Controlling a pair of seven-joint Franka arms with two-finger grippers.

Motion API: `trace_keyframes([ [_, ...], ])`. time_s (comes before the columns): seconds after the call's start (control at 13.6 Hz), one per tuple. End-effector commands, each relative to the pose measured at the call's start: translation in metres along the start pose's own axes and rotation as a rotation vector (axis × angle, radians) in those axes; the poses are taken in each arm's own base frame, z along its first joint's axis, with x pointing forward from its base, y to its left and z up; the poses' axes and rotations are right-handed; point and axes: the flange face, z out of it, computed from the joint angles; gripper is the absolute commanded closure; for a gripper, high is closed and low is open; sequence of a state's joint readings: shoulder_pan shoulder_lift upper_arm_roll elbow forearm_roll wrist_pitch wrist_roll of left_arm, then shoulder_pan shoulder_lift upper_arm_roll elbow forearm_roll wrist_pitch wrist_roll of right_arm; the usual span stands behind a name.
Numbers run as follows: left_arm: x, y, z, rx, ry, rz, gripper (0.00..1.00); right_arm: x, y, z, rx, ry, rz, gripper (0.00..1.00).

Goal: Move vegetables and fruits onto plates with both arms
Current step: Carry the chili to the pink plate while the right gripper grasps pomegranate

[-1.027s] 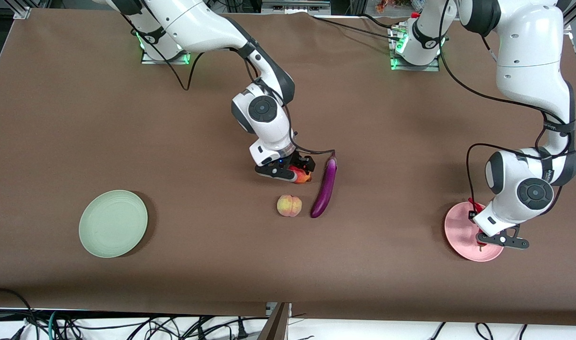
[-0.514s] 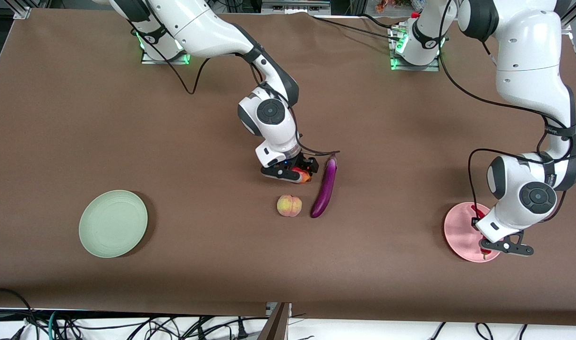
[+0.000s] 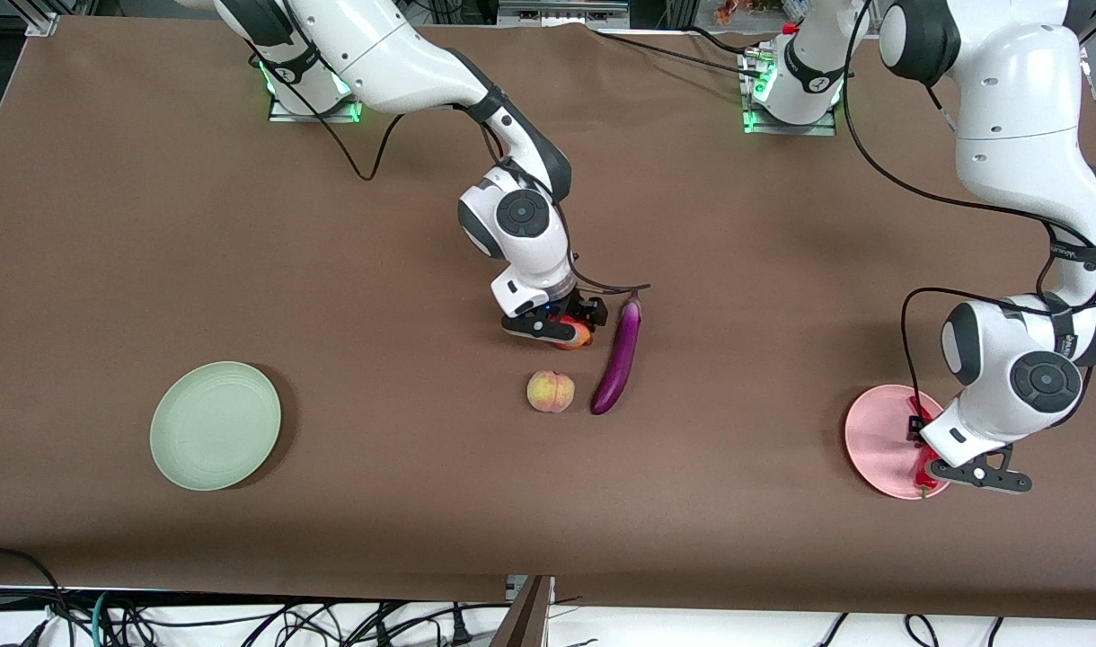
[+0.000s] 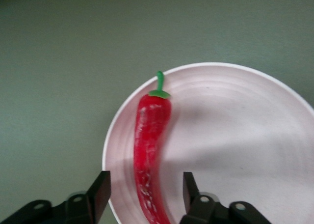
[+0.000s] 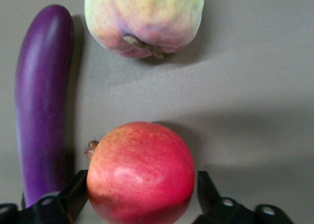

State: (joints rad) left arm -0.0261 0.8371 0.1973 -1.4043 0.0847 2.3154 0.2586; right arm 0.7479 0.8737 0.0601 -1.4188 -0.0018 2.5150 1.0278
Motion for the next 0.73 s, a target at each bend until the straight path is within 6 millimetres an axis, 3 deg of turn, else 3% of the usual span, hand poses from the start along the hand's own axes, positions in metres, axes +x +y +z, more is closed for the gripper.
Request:
trace_keyframes([
  [0.0, 0.008, 0.035, -0.058, -0.088, -0.045, 0.049, 0.00, 0.001, -0.005, 0.003, 0.005, 0.022, 0.005, 0.57],
  [0.15, 0.010, 0.074, -0.090, -0.151, -0.083, 0.092, 0.00, 0.004, -0.005, 0.000, 0.006, 0.025, -0.002, 0.63],
  [0.22, 0.009, 0.091, -0.107, -0.182, -0.102, 0.117, 0.00, 0.016, -0.002, -0.008, 0.003, 0.038, 0.000, 0.63],
  [0.44, 0.011, 0.137, -0.130, -0.305, -0.108, 0.140, 0.00, 0.056, 0.008, -0.063, -0.067, 0.047, 0.017, 0.63],
  [0.59, 0.011, 0.162, -0.135, -0.411, -0.120, 0.131, 0.00, 0.097, 0.044, -0.090, -0.167, -0.011, -0.074, 0.63],
  [0.66, 0.011, 0.193, -0.141, -0.472, -0.131, 0.128, 0.00, 0.120, 0.066, -0.109, -0.195, -0.044, -0.132, 0.63],
])
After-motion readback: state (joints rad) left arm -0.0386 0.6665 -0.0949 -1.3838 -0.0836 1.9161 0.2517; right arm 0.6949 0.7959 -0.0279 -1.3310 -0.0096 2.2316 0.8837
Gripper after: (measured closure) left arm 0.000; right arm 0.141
